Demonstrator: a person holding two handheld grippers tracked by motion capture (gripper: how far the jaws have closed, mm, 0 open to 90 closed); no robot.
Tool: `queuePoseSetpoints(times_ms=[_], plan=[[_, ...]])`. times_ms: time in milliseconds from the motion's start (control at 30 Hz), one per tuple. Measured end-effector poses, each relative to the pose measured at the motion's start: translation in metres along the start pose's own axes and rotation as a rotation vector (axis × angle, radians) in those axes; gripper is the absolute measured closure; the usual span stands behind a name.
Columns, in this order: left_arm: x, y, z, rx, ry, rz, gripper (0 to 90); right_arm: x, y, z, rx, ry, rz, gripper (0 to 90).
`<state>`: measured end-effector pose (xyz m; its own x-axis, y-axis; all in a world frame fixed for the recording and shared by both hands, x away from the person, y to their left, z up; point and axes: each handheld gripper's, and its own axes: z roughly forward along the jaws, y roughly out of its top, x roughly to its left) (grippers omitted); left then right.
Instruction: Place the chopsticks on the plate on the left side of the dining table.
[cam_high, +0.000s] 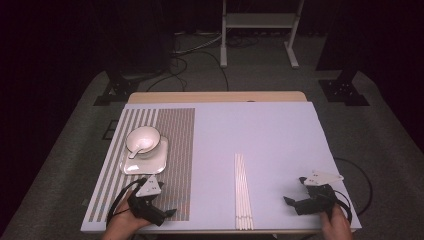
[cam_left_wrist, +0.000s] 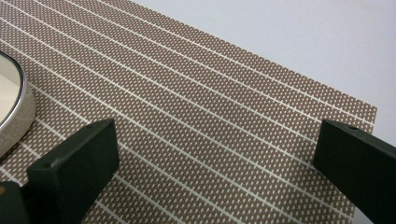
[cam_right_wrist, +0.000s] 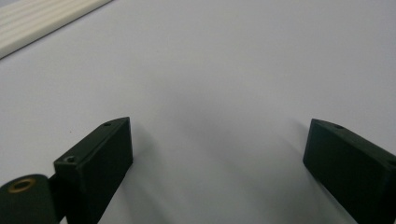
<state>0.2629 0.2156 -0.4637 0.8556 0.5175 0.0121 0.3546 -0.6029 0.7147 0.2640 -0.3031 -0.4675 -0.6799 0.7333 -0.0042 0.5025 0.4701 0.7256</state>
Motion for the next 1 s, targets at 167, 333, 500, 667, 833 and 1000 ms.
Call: queuePoseSetpoints(times_ms=[167, 333, 500, 667, 833, 1000], plan=[[0.0, 0.0, 0.0, 0.002, 0.001, 0.001, 0.0, 0.0, 0.0, 0.0, 0.0, 0.0, 0.0, 6.8], [-0.001, 0.001, 0.0, -0.001, -0.007, -0.012, 0.0, 0.0, 0.0, 0.0, -0.001, 0.0, 0.0, 6.7], [-0.001, 0.005, 0.0, -0.011, -0.015, -0.028, 0.0, 0.0, 0.0, 0.0, -0.001, 0.0, 0.0, 6.7], [-0.003, 0.01, 0.0, -0.012, -0.021, -0.025, 0.0, 0.0, 0.0, 0.0, 0.001, 0.0, 0.0, 6.7], [-0.006, 0.015, -0.001, -0.025, -0.025, -0.029, 0.0, 0.0, 0.0, 0.0, 0.002, -0.001, 0.0, 6.8], [-0.007, 0.019, -0.001, -0.04, -0.035, -0.043, 0.0, 0.0, 0.0, 0.0, 0.001, -0.001, 0.0, 6.7]])
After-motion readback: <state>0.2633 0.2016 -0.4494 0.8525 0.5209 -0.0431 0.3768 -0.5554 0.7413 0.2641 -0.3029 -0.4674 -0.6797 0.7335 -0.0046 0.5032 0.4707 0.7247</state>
